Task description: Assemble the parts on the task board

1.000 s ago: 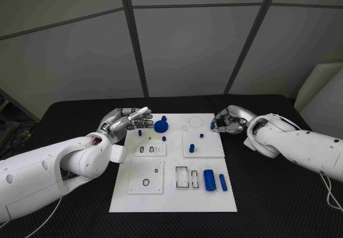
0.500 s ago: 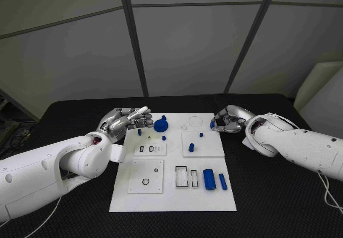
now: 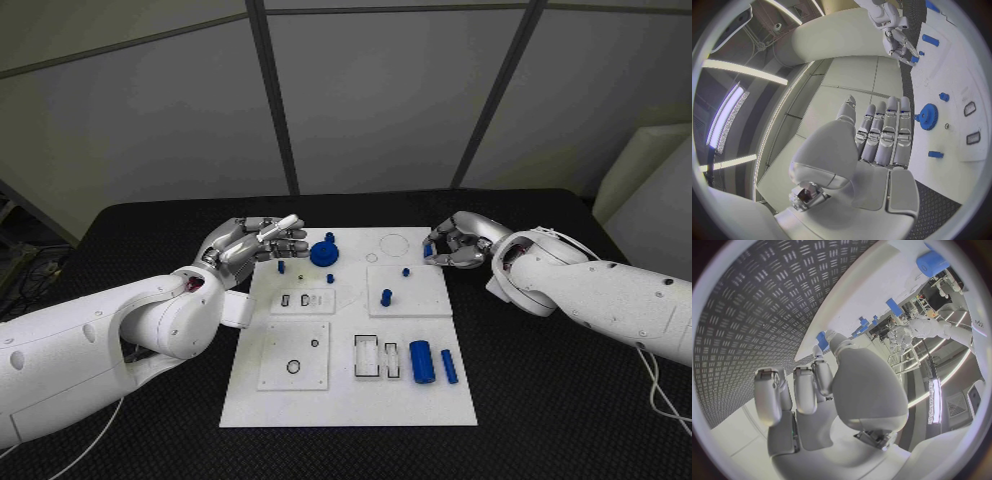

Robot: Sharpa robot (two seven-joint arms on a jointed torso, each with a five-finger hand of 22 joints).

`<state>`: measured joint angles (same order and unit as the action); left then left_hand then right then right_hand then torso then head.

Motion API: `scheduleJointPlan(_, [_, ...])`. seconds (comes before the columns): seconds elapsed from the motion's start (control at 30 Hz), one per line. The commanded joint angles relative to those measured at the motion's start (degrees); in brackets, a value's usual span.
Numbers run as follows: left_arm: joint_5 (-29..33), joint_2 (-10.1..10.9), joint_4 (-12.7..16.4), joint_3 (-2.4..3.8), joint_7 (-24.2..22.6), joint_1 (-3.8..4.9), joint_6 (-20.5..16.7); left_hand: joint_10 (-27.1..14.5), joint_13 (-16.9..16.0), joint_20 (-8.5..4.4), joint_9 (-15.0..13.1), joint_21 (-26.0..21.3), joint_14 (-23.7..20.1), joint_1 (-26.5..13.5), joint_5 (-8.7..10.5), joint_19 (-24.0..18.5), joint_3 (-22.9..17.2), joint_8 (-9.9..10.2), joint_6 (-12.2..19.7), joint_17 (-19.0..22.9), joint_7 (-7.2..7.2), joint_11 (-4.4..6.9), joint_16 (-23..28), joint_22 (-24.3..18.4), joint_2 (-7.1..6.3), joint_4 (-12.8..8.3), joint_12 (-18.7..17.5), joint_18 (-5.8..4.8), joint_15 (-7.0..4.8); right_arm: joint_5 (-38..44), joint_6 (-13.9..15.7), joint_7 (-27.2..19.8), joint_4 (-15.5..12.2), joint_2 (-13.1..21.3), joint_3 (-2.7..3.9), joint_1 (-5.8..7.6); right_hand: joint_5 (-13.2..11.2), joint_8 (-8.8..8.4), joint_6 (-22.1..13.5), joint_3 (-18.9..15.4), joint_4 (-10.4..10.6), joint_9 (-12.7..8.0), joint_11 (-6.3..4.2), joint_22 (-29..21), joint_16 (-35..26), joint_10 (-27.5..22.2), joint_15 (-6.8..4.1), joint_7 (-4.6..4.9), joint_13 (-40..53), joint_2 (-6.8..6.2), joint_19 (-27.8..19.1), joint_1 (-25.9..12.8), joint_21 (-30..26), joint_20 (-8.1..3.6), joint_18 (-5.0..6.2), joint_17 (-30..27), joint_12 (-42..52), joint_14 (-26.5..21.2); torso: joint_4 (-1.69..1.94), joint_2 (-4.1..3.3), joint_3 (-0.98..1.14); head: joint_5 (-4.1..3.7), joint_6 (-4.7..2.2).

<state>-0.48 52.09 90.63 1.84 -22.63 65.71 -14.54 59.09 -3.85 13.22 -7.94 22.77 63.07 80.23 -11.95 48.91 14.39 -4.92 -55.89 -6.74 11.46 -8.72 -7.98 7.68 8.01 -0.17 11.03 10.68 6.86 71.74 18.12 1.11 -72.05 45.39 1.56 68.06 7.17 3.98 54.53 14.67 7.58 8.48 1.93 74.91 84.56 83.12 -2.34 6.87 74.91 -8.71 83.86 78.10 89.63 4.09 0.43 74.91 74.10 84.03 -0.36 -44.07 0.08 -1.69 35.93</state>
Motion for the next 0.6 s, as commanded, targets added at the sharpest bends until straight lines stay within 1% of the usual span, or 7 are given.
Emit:
scheduleJointPlan(0.03, [-0.02,0.00,0.04,0.05,0.01,0.04,0.46,0.38,0.04,-0.16,0.05,-0.27,-0.48,-0.18,0.03,-0.35,0.21,0.27,-0.29,0.08,0.03,-0.08,0.24,-0.05,0.42,-0.22,-0.36,-0.35,0.07,0.25,0.71,-0.14,0.01,-0.11,0.01,0.08,0.30,0.12,0.64,0.30,-0.20,0.07,-0.02,15.09,0.37,0.34,0.09,-0.04,4.31,0.76,6.14,-0.09,0.37,0.09,-0.43,5.95,0.20,3.93,0.04,0.00,0.01,0.07,-0.04])
scheduleJointPlan(0.13, [-0.02,0.02,0.03,0.05,0.03,0.04,0.47,0.38,0.04,-0.16,0.05,-0.27,-0.48,-0.18,0.03,-0.35,0.21,0.27,-0.29,0.08,0.03,-0.08,0.24,-0.05,0.42,-0.22,-0.36,-0.35,0.07,0.28,0.86,-0.11,0.04,-0.13,0.01,0.08,0.30,0.64,2.19,0.59,-0.24,0.31,-0.19,15.09,0.50,0.41,-0.01,-0.25,4.42,1.29,6.14,-0.11,0.37,0.03,-0.43,6.16,0.34,3.98,0.01,0.01,0.01,0.34,-0.06])
scheduleJointPlan(0.2, [-0.02,0.02,0.02,0.05,0.05,0.04,0.48,0.38,0.04,-0.16,0.05,-0.27,-0.48,-0.18,0.03,-0.35,0.21,0.27,-0.29,0.08,0.03,-0.08,0.24,-0.05,0.42,-0.22,-0.36,-0.35,0.07,0.30,1.16,-0.22,0.07,-0.13,0.01,0.08,0.30,1.54,4.57,0.95,-0.34,0.76,-0.57,15.09,0.59,0.51,-0.26,-0.75,4.60,1.91,6.14,-0.07,0.37,-0.14,-0.43,6.33,0.56,4.02,-0.02,0.02,0.02,0.28,-0.04])
scheduleJointPlan(0.27, [-0.02,0.03,0.03,0.05,0.08,0.04,0.46,0.38,0.04,-0.16,0.05,-0.27,-0.48,-0.18,0.03,-0.35,0.21,0.27,-0.29,0.08,0.03,-0.08,0.24,-0.05,0.42,-0.22,-0.36,-0.35,0.07,0.32,1.45,-0.33,0.12,-0.14,0.01,0.08,0.31,2.11,6.19,1.18,-0.49,1.12,-0.94,15.09,0.69,0.60,-0.54,-1.21,4.74,2.29,6.14,-0.01,0.37,-0.36,-0.43,6.52,0.75,4.06,-0.02,0.01,0.00,0.28,-0.04])
scheduleJointPlan(0.5, [-0.02,0.08,0.01,0.05,0.15,0.04,0.40,0.35,0.04,-0.14,0.06,-0.29,-0.46,-0.21,0.12,-0.36,0.28,0.33,-0.26,0.07,0.06,-0.11,0.28,-0.08,0.43,-0.27,-0.41,-0.34,0.08,0.33,2.79,-0.60,0.13,-0.20,0.01,0.08,0.49,2.67,8.65,1.83,-1.03,1.70,-1.65,15.09,0.88,0.77,-1.19,-2.09,4.97,3.28,6.14,0.28,0.37,-0.96,-0.43,6.88,1.02,4.14,0.02,0.01,0.02,0.18,0.09])
scheduleJointPlan(0.6, [-0.02,0.10,0.02,0.05,0.16,0.04,0.40,0.35,0.04,-0.14,0.06,-0.29,-0.46,-0.21,0.12,-0.36,0.28,0.33,-0.26,0.07,0.06,-0.11,0.28,-0.08,0.43,-0.27,-0.41,-0.34,0.08,0.34,3.94,-0.85,0.12,-0.23,0.01,0.08,0.67,2.87,9.67,2.29,-1.33,1.99,-2.00,15.09,1.01,0.91,-1.54,-2.51,5.13,4.10,6.14,0.51,0.37,-1.29,-0.43,7.12,1.24,4.19,0.04,0.01,0.01,0.18,0.18])
